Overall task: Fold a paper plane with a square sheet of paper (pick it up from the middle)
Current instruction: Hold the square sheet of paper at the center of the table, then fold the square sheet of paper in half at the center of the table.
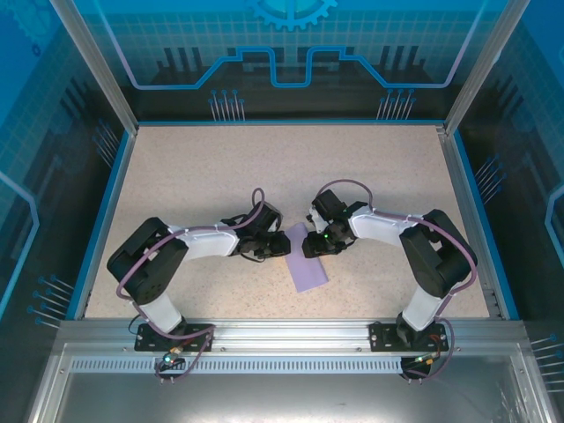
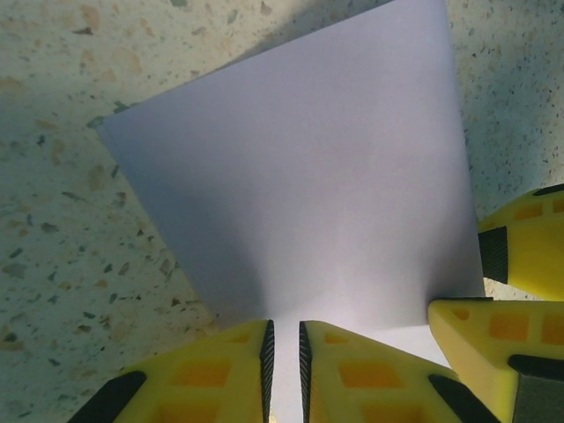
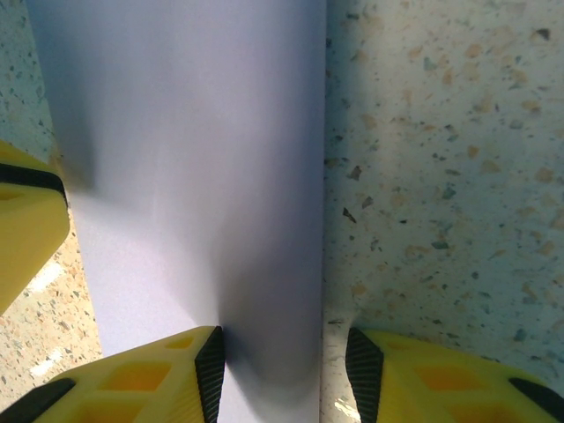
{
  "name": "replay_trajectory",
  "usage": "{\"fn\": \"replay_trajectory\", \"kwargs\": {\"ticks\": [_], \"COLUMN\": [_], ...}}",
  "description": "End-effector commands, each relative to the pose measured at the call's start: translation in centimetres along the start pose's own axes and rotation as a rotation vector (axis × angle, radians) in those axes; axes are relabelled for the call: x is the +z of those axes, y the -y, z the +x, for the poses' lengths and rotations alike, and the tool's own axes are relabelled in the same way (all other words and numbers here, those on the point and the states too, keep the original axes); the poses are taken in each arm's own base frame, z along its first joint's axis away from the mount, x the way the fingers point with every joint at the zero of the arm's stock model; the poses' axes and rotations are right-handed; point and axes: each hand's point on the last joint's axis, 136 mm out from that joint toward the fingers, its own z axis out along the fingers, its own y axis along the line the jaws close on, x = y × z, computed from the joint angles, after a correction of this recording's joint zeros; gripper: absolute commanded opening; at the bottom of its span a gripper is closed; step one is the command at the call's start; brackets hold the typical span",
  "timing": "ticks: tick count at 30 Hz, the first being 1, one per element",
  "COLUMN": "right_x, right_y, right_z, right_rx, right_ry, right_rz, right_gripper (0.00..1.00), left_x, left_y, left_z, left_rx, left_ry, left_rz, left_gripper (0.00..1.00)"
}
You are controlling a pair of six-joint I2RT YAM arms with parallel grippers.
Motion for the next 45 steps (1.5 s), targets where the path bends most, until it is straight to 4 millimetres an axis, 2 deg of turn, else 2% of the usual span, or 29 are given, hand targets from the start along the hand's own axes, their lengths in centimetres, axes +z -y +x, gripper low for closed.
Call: {"fn": "replay_trajectory", "kwargs": {"ticks": [1, 10, 17, 23, 27, 30, 32, 37, 45], "right_x": [2.0, 1.9, 1.0, -1.2, -3.4, -4.5, -4.9, -5.0, -2.7], "right_y": [-1.0, -1.1, -1.4, -0.5, -0.7, -1.9, -2.6, -4.3, -4.0], "right_z": [1.5, 1.4, 0.9, 0.1, -0.6, -1.2, -1.4, -1.7, -2.6], "right_rx": [-0.035, -0.036, -0.045, -0.040, -0.037, -0.036, -0.032, -0.027, -0.021], "right_ry": [-0.062, -0.059, -0.039, 0.005, 0.063, 0.099, 0.114, 0.121, 0.090], "right_rz": [-0.025, -0.024, -0.020, 0.011, 0.002, -0.053, -0.088, -0.183, -0.205], "right_gripper": [0.45, 0.45, 0.47, 0.55, 0.55, 0.52, 0.44, 0.32, 0.21], "left_x": [0.5, 1.5, 1.9, 2.0, 2.2, 2.4, 2.4, 2.5, 2.6], "left_y": [0.8, -1.2, -3.2, -4.0, -3.9, -4.0, -4.0, -4.3, -4.2], "left_z": [-0.2, 0.9, 1.6, 2.0, 1.9, 1.8, 1.8, 1.9, 1.8], "left_rx": [0.018, 0.032, 0.042, 0.051, 0.057, 0.061, 0.063, 0.067, 0.073], "left_ry": [-0.009, -0.051, -0.074, -0.084, -0.084, -0.086, -0.086, -0.090, -0.090], "left_rz": [0.014, -0.069, -0.145, -0.175, -0.171, -0.178, -0.177, -0.187, -0.188], "left_gripper": [0.18, 0.17, 0.17, 0.17, 0.17, 0.17, 0.17, 0.17, 0.17]}}
